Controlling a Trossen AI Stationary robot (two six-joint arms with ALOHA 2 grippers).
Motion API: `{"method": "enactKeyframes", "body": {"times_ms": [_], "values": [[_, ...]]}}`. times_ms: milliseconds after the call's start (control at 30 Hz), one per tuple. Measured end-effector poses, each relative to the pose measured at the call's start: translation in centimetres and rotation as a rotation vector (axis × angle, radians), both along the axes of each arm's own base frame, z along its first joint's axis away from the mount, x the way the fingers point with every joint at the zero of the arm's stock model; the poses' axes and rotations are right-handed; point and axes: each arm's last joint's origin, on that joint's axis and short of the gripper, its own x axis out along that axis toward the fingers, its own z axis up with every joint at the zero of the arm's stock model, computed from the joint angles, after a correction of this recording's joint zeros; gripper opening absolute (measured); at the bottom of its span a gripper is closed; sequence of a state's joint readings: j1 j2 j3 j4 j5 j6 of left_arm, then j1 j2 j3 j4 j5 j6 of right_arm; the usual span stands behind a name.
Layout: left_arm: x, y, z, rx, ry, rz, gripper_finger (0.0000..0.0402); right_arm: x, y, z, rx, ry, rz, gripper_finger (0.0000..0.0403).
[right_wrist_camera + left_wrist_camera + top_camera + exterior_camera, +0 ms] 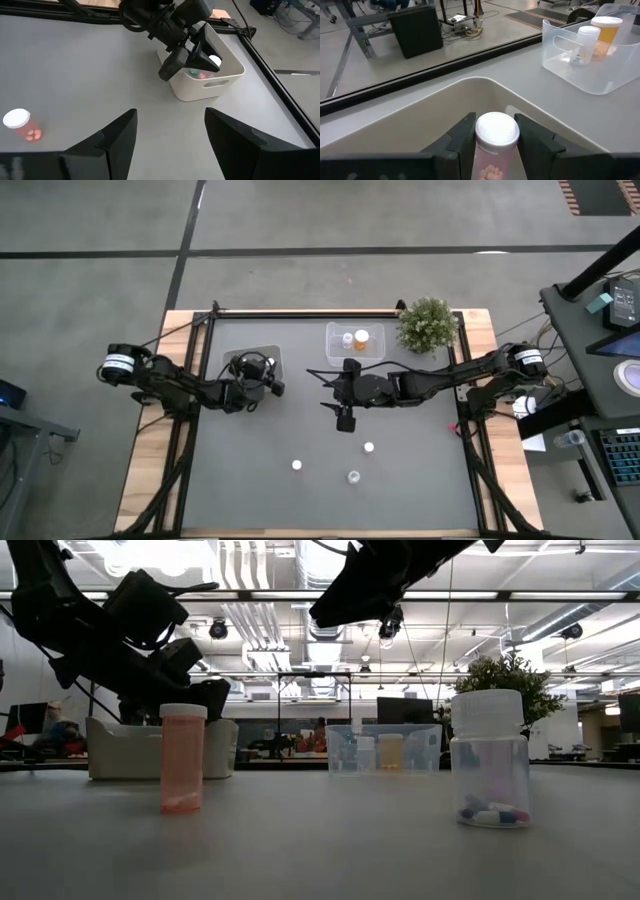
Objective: Pick and place medicine bottles into bin by pill shape (circle, oval)
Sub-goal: Put the top small pink pill bottle into the gray bin
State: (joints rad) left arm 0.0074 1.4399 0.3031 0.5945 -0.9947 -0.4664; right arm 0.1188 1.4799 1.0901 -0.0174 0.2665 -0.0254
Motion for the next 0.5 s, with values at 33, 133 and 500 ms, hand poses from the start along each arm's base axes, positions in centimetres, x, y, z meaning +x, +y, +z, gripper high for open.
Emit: {"method": "enactKeyframes", "body": {"times_ms": [33,133,500], "values": [[0.0,0.0,0.0,0.0,0.0,0.0,0.0111,0.0,0.0,0.0,0.0,0.0,0.0,0.0226],[0.0,0.0,0.0,0.0,0.0,0.0,0.0111,0.0,0.0,0.0,0.0,0.0,0.0,0.0226],[0.09,-0.02,0.58,0.004,-0.036,-0.006,0.0111,0.0,0.01,0.0,0.006,-0.001,-0.003,0.0225]]}}
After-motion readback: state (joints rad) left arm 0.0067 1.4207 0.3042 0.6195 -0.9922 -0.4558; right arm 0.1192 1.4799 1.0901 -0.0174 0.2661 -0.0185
